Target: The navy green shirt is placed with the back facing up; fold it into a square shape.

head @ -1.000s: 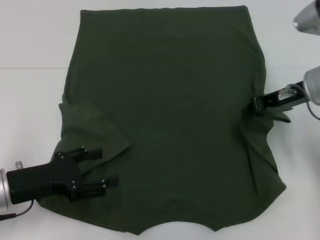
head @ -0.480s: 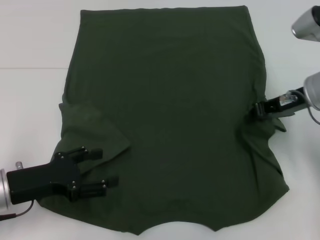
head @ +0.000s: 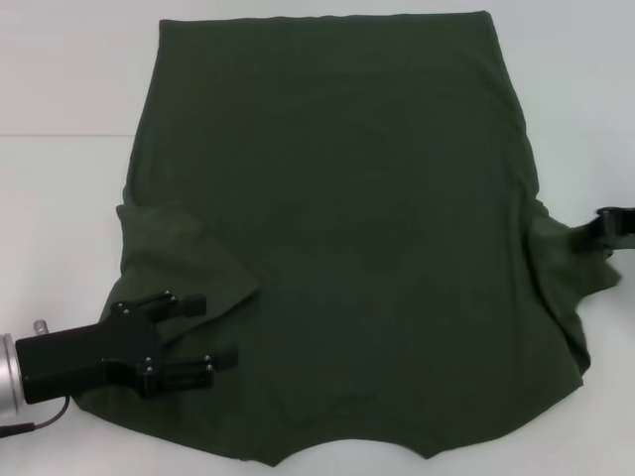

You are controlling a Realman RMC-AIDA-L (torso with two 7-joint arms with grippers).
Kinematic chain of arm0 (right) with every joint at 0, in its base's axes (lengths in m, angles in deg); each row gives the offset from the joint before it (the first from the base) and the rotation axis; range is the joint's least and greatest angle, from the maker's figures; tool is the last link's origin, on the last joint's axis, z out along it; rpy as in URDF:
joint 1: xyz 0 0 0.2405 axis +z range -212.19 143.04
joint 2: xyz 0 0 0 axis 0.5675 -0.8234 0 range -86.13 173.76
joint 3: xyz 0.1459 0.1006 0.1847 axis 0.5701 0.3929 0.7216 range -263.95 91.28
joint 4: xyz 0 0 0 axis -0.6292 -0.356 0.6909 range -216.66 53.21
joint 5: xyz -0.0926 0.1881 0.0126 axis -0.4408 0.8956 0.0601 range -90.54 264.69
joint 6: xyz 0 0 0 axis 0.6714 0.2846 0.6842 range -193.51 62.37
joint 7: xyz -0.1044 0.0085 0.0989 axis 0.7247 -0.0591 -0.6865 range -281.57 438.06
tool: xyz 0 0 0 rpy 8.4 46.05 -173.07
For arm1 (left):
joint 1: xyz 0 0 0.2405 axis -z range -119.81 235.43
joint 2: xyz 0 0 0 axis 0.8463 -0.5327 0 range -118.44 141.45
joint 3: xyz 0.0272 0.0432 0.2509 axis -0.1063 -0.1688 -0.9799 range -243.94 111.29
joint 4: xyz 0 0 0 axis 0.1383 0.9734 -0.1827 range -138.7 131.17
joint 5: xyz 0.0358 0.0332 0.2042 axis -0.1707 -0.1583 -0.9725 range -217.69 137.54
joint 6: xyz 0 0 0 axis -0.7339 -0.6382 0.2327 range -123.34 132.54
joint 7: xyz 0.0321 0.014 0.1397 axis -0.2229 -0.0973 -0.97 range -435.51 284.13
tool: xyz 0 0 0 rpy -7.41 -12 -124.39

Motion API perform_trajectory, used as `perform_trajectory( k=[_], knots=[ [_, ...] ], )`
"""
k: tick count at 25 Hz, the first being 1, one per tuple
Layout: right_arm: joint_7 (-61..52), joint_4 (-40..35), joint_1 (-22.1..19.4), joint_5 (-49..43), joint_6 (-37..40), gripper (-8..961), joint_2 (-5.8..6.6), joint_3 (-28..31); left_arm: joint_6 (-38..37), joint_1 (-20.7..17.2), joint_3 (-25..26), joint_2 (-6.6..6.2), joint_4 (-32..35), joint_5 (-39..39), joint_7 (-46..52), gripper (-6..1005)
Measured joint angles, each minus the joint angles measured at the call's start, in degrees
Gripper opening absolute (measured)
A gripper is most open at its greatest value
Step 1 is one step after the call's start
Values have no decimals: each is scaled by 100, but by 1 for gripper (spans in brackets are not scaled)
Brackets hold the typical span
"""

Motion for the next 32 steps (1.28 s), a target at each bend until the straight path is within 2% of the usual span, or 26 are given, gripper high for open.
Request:
perform_trajectory(
  k=[4,12,19,32],
  knots=[
    [145,-5,-66,18,1,12,43,325,8,35,-5,0,1,0,27,852],
    [179,-220,36,33,-36,11,45,394,14,83,-5,-4,-1,0,108,849],
    [257,-282,-163,162,29,11,102,684,16,84,-4,-11,19,-4,167,847],
    [353,-277,-10,288,97,21,75,622,10,73,3,-11,31,-6,187,843]
  ],
)
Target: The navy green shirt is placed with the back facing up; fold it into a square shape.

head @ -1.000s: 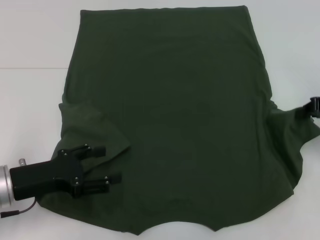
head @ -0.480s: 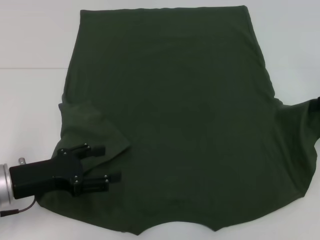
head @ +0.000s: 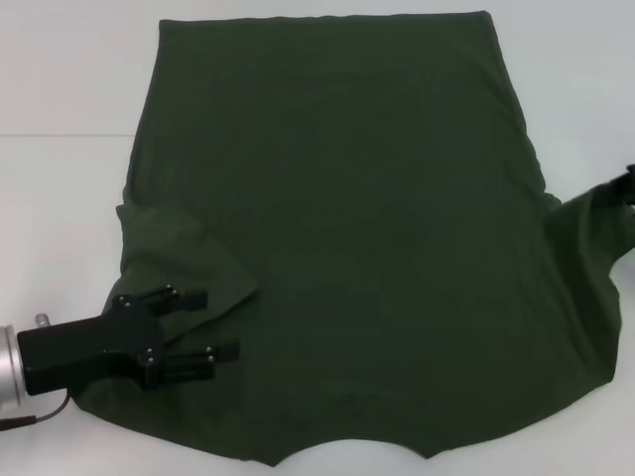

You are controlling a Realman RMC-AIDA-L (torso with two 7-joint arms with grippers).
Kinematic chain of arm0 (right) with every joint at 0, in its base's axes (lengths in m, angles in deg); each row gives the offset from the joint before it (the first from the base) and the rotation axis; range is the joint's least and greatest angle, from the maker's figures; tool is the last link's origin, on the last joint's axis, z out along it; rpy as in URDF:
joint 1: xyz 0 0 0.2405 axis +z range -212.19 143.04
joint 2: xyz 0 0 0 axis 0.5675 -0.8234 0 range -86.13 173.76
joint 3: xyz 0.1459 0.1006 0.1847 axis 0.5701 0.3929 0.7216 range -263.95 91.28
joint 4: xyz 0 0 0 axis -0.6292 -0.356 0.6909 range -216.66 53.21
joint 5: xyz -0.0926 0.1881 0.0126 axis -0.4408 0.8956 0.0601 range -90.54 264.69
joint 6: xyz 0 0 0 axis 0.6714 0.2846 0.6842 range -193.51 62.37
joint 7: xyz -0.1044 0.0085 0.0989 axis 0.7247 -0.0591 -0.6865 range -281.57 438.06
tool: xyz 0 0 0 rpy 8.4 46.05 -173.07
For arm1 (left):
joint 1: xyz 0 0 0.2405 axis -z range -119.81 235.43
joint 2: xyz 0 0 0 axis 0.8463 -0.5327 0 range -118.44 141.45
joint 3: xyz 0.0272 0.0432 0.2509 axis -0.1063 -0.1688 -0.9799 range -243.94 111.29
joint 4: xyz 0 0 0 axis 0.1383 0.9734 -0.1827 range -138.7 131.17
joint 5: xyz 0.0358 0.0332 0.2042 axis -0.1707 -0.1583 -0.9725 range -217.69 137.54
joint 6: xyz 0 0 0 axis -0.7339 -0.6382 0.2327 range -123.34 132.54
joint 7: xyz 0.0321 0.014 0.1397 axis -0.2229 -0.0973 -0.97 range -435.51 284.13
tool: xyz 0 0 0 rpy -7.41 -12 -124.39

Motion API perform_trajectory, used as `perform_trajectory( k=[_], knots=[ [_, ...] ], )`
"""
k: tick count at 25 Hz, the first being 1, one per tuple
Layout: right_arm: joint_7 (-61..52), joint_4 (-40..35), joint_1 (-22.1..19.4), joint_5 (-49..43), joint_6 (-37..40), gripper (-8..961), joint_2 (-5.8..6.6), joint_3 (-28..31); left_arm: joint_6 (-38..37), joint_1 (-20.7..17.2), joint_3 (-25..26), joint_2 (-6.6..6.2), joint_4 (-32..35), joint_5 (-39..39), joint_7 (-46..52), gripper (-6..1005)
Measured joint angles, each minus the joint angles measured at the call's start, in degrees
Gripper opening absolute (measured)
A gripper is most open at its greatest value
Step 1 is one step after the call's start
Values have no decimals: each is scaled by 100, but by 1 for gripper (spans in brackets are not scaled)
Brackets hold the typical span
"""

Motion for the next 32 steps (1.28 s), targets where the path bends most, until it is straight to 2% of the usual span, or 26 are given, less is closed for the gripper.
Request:
perform_trajectory(
  k=[17,28,32],
  knots=[
    [-16,385,545,-35,-278,41,-219,-1034,-39,-30,0,2,2,-9,1,837],
    [-92,434,650,14,-267,55,-286,-1104,-56,-42,0,6,-21,-30,1,834],
    [-20,474,665,219,-249,216,-335,-1107,-58,-50,-11,17,-24,-38,1,833]
  ],
)
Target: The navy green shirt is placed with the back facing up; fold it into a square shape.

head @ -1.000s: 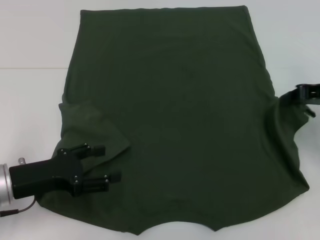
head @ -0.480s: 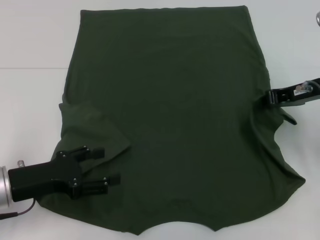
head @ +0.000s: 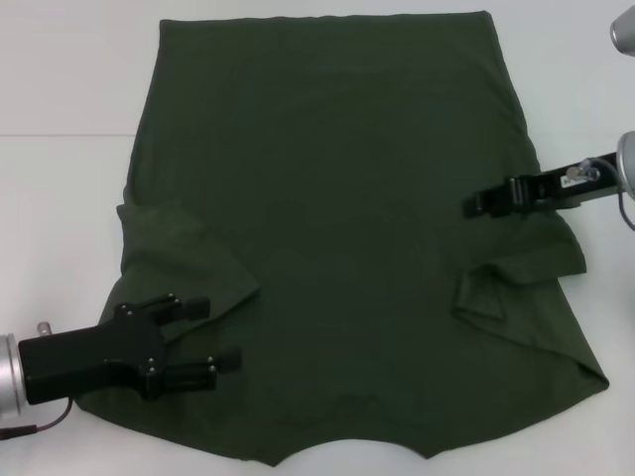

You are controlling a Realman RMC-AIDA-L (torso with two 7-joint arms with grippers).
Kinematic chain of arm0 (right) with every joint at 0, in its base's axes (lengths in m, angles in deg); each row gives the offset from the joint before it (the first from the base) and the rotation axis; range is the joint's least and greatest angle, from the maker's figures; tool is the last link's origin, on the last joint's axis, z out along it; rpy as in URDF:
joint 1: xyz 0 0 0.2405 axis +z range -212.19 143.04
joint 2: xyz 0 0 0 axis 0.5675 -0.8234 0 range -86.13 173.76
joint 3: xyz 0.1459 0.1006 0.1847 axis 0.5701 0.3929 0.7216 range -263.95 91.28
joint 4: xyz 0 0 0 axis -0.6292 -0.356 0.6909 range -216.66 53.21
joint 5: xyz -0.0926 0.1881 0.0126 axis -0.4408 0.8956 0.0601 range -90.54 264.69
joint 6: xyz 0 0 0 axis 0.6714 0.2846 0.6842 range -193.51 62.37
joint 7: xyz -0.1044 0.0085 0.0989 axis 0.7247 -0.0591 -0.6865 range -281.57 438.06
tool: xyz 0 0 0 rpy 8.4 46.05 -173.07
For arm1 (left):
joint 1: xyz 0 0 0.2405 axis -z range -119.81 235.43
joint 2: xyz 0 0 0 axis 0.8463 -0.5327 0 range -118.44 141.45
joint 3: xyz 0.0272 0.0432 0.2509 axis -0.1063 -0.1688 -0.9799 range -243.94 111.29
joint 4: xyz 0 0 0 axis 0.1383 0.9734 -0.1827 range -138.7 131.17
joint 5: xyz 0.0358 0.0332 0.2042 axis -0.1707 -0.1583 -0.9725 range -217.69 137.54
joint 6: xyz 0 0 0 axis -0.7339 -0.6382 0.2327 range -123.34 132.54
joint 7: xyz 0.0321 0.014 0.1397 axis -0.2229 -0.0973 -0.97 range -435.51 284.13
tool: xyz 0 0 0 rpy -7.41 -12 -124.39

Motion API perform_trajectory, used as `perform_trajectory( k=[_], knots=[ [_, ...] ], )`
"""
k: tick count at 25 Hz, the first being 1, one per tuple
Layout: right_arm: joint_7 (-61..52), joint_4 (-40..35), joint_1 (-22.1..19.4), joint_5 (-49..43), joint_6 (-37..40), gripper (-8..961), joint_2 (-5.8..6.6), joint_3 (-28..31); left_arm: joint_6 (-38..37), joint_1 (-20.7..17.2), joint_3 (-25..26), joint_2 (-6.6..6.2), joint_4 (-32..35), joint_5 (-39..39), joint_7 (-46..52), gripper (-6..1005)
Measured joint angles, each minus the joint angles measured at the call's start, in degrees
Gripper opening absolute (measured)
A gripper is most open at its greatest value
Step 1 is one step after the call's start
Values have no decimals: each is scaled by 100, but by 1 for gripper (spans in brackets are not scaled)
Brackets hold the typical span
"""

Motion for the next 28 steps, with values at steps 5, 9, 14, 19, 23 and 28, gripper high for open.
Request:
perform_trajectory(
  k=[5,9,14,19,23,28],
  knots=[
    [312,265,-51,571,2,423,62,43,-7,-8,1,6,-9,0,0,831],
    [333,347,-290,679,-20,620,131,317,-11,-10,2,18,-11,4,0,830],
    [591,872,-858,1470,149,746,281,1101,-21,-10,8,22,-10,35,40,828],
    [1401,1846,-1615,2835,496,768,436,1716,-83,17,14,16,9,48,147,827],
    [1950,2380,-2079,3456,578,785,435,2020,-87,63,13,21,5,70,153,825],
    [2062,2813,-2191,3590,389,807,358,2138,-78,72,11,21,14,135,186,824]
  ],
)
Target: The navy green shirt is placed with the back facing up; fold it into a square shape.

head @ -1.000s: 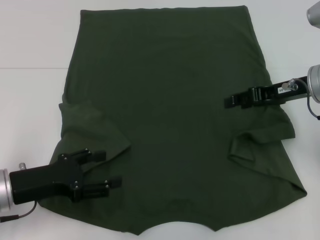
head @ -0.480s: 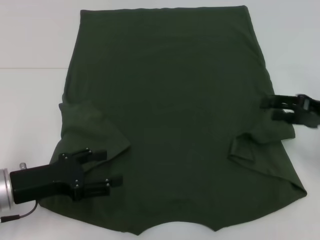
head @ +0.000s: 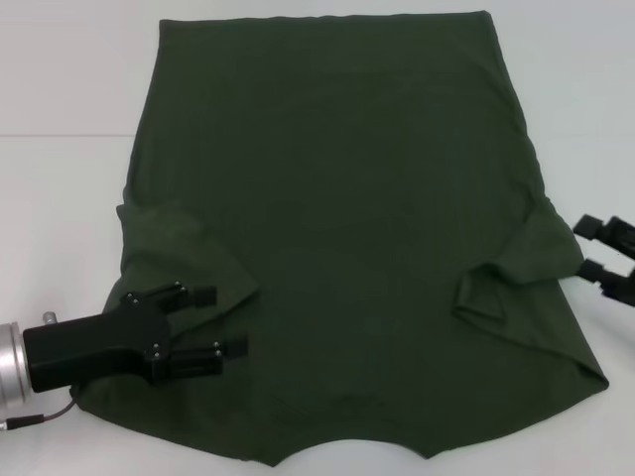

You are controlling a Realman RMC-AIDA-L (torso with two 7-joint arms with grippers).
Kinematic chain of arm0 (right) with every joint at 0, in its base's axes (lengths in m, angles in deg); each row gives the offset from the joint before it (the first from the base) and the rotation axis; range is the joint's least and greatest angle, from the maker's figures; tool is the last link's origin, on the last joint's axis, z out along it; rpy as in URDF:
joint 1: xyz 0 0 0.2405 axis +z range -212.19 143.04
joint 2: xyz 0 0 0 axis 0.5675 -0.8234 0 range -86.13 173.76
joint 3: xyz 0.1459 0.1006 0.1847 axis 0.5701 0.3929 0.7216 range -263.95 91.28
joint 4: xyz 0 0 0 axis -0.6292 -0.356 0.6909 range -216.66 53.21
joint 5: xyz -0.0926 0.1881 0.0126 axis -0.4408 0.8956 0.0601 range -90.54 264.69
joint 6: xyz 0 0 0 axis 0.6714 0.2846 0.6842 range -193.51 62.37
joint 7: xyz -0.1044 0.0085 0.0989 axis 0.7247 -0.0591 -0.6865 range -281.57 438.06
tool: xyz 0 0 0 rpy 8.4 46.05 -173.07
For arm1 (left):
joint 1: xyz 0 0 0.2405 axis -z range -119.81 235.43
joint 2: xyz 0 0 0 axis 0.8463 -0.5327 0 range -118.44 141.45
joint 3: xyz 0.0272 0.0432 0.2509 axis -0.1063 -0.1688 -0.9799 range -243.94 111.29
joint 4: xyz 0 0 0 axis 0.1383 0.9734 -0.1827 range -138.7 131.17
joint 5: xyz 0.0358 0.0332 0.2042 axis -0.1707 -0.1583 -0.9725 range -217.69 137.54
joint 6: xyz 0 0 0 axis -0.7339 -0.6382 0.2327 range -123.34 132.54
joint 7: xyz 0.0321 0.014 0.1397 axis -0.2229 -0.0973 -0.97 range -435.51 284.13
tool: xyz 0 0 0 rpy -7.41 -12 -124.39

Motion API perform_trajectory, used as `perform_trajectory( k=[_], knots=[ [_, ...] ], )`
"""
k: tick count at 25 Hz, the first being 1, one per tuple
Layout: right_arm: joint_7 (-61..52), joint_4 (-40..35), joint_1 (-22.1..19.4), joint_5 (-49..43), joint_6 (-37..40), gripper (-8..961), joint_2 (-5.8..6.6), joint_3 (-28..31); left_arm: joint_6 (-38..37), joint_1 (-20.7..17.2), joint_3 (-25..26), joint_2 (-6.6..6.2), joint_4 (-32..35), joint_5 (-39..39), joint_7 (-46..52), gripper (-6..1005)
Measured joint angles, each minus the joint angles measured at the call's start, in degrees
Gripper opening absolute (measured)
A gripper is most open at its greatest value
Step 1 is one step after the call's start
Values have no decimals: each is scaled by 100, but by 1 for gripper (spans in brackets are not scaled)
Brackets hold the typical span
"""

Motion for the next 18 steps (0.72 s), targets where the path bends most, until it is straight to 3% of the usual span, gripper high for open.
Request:
perform_trajectory(
  k=[3,8,18],
  knots=[
    [-86,116,103,-4,-177,820,-87,-12,17,13,-1,0,12,37,23,823],
    [-413,138,316,-68,-556,924,-207,-206,32,23,22,-4,21,75,32,821],
    [-941,286,435,-174,-1169,945,-201,-431,30,10,148,0,-9,80,43,818]
  ],
)
